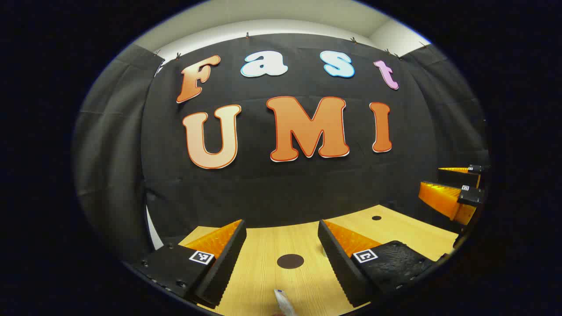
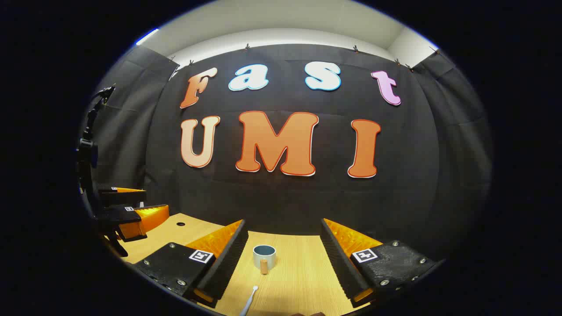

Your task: Put the toothbrush and toothpaste on the desktop into the cup, then pick up the cup and place it on the coaster on the desktop.

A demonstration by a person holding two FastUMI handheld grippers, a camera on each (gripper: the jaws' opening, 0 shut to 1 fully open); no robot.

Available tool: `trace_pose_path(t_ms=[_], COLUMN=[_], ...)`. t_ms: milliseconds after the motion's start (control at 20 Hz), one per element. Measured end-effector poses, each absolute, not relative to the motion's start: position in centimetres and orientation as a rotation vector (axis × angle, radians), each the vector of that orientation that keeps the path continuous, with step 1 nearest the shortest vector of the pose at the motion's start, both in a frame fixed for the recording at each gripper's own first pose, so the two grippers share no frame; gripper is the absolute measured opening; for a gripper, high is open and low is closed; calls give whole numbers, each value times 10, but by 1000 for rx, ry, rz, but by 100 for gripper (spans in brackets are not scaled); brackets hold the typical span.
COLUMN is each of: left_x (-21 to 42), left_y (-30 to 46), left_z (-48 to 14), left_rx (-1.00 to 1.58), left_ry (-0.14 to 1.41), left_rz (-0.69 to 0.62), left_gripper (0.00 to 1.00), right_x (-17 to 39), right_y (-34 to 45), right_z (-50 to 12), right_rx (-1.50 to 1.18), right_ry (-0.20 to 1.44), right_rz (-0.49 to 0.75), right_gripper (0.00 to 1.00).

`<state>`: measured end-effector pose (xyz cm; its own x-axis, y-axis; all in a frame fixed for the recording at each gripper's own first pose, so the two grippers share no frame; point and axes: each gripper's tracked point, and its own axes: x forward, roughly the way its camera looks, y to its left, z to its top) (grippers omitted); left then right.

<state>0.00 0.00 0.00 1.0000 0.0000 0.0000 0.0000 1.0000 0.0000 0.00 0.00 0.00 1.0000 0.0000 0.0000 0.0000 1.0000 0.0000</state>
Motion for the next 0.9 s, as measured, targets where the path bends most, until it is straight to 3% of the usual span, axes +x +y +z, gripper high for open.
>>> trace_pose_path(t_ms=[450, 900], left_x=[8, 33], left_y=[-1, -24], left_z=[20, 43], left_rx=[13, 21], left_ry=[-17, -38], left_rz=[44, -19], left_gripper=[98, 99], right_x=[28, 54], right_y=[27, 15], right_z=[8, 13], right_rx=[3, 59], right_ry=[8, 21], right_rz=[127, 101], right_gripper=[99, 99])
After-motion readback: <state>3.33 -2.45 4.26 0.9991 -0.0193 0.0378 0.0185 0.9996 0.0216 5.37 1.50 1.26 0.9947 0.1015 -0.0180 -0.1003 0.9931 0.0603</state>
